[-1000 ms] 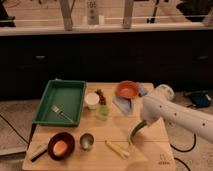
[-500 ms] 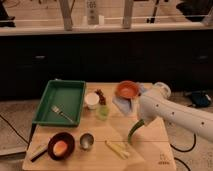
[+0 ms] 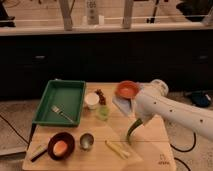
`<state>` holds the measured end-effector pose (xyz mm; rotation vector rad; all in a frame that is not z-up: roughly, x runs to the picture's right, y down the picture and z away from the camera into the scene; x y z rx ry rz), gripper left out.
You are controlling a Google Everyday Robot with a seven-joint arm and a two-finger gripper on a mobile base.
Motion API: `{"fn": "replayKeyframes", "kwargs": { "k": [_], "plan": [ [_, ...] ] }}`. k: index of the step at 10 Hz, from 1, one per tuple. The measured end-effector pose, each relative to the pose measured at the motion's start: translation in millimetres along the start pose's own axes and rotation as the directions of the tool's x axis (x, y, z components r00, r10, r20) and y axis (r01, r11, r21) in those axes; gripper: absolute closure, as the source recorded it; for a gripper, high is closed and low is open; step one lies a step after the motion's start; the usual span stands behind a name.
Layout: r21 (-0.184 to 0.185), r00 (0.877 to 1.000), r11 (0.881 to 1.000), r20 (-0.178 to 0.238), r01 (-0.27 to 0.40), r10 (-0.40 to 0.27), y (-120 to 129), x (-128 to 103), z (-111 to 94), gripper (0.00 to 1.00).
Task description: Place pepper in metal cup
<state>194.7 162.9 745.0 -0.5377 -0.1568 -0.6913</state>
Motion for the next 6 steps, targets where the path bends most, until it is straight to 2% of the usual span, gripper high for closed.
{"fn": "replayKeyframes", "kwargs": {
  "k": [1,4,6],
  "plan": [
    [-0.005,1.0,1.0,-0.002,0.018,-0.018,-1,-3,-3,0.47],
    [-0.005,0.998,0.998,0.002,0.07,-0.07,-12,-15,-11,0.52],
    [-0.014,0.993,0.993,0.008,0.118,-0.118,-16,-27,-15,0.78]
  ]
}}
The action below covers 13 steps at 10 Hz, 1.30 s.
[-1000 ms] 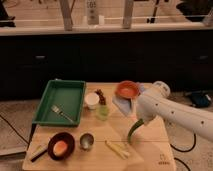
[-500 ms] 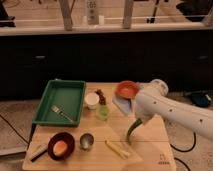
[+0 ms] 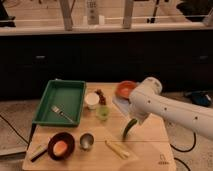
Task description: Place pepper in metal cup
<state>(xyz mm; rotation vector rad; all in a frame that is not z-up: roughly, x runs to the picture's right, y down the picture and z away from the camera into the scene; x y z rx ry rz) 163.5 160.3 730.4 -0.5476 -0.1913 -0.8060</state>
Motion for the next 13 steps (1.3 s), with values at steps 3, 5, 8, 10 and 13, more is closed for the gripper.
{"fn": "replayKeyframes", "kwargs": {
  "k": [3,5,8,10,13],
  "plan": [
    [-0.004,0.999,0.999,-0.009,0.051,-0.051,-16,-16,-2,0.78],
    [-0.007,0.998,0.998,-0.012,0.063,-0.063,-18,-16,1,0.57],
    [0.002,0.998,0.998,0.006,0.065,-0.065,-18,-10,15,0.3],
    [0.006,0.998,0.998,0.013,0.063,-0.063,-12,-4,30,0.2],
    [0.008,0.997,0.997,0.03,0.077,-0.077,-15,-1,39,0.2]
  ]
}}
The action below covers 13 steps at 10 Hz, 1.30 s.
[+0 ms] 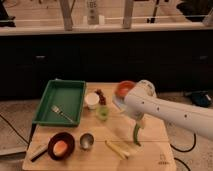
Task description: Place pepper in metal cup
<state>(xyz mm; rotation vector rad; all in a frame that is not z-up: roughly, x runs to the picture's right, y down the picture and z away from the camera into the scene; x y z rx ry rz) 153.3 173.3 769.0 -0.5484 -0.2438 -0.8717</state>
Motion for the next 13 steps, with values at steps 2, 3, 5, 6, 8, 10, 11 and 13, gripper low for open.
{"fn": "replayKeyframes", "kwargs": {
  "k": [2,3,5,6,8,10,11,13],
  "plan": [
    [-0.004,1.0,1.0,0.027,0.002,-0.001,6,-6,16,0.2],
    [0.0,0.999,1.0,0.035,-0.001,0.001,8,-7,21,0.2],
    [0.007,0.998,1.0,0.055,-0.014,0.013,11,-3,22,0.2],
    [0.003,0.997,1.0,0.07,-0.018,0.018,14,-5,25,0.2],
    [-0.002,0.995,1.0,0.09,-0.03,0.03,21,-8,33,0.2],
    [-0.008,0.992,0.999,0.116,-0.046,0.047,31,-15,47,0.2],
    [-0.01,0.99,0.999,0.127,-0.053,0.054,35,-19,52,0.2],
    [-0.016,0.986,0.997,0.15,-0.072,0.073,46,-25,64,0.2]
  ]
}}
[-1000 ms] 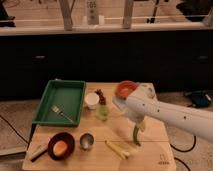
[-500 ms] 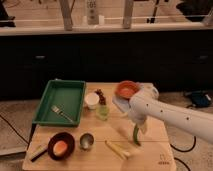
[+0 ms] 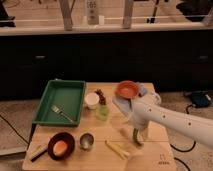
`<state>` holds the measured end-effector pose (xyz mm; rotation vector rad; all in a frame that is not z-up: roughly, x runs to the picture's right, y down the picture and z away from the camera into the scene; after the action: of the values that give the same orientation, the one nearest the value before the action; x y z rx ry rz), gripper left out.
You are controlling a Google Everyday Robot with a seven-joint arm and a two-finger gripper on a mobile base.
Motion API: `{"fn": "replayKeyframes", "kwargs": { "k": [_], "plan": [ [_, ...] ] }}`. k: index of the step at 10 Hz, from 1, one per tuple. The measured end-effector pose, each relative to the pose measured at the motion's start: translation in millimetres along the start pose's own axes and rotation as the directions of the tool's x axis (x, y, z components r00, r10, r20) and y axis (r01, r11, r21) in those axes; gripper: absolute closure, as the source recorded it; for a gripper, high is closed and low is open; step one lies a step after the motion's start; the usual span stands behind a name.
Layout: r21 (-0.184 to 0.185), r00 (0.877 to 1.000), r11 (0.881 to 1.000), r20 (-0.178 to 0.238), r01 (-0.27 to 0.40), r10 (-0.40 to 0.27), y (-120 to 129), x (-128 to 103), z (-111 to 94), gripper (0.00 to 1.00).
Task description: Place pepper in metal cup
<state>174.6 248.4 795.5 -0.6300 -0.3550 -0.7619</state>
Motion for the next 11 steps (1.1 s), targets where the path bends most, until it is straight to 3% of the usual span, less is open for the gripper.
{"fn": "replayKeyframes", "kwargs": {
  "k": [6,11],
  "plan": [
    [-0.005,0.999,1.0,0.017,-0.028,0.029,16,2,20,0.2],
    [-0.027,1.0,1.0,0.011,-0.008,0.008,17,13,19,0.2]
  ]
}}
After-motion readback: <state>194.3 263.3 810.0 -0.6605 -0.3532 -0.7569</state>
